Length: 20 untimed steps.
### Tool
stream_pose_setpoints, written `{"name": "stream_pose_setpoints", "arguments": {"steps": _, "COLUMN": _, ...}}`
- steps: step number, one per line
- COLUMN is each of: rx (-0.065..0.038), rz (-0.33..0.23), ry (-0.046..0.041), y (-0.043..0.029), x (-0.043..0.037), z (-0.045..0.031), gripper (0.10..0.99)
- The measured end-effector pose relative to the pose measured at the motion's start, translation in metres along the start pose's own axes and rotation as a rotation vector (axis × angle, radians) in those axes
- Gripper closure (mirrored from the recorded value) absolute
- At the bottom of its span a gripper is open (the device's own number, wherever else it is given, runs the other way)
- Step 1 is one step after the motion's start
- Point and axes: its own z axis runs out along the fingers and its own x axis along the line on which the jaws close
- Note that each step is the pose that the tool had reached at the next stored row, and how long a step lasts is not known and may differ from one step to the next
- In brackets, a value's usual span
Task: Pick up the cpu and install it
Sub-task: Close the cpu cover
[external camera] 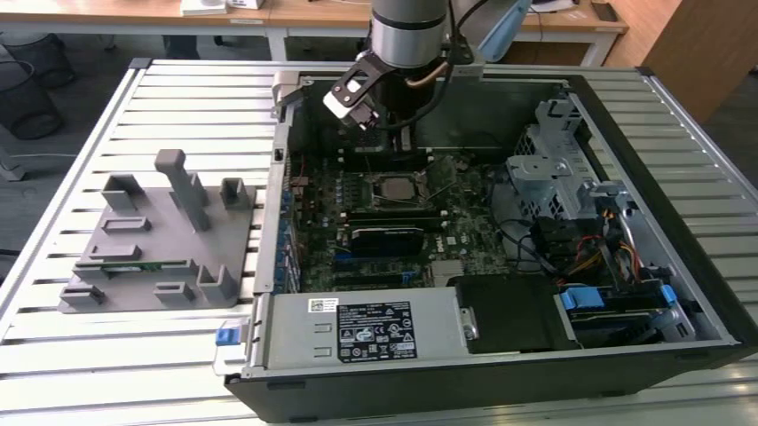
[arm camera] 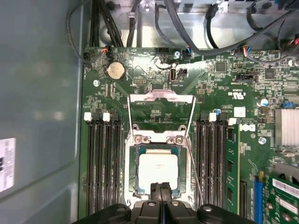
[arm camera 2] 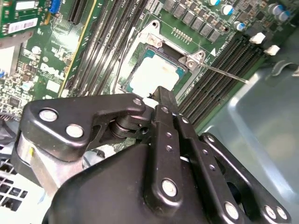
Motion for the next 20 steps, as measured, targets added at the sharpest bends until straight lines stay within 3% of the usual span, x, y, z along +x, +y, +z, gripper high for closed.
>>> {"name": "stream_pose_setpoints", "arguments": {"steps": 6, "rx": 0.008, "rz": 0.0, "ry": 0.0003, "y": 0.0005, "x": 0.0001, "z": -0.015, "gripper": 0.98}}
{"name": "stream_pose_setpoints", "arguments": {"steps": 14, "rx": 0.009, "rz": 0.0, "ry": 0.0027, "y": 0.0006, "x": -0.0178, "z": -0.0154, "gripper": 0.98}}
{"name": "stream_pose_setpoints", "arguments": {"steps": 19, "rx": 0.018, "rz": 0.0, "ry": 0.0035, "y": 0.0199, "x": -0.0182, "z": -0.0147, "gripper": 0.98}}
{"name": "stream_pose_setpoints", "arguments": {"steps": 20, "rx": 0.018, "rz": 0.0, "ry": 0.0072, "y": 0.0234, "x": -0.0183, "z": -0.0147, "gripper": 0.98}}
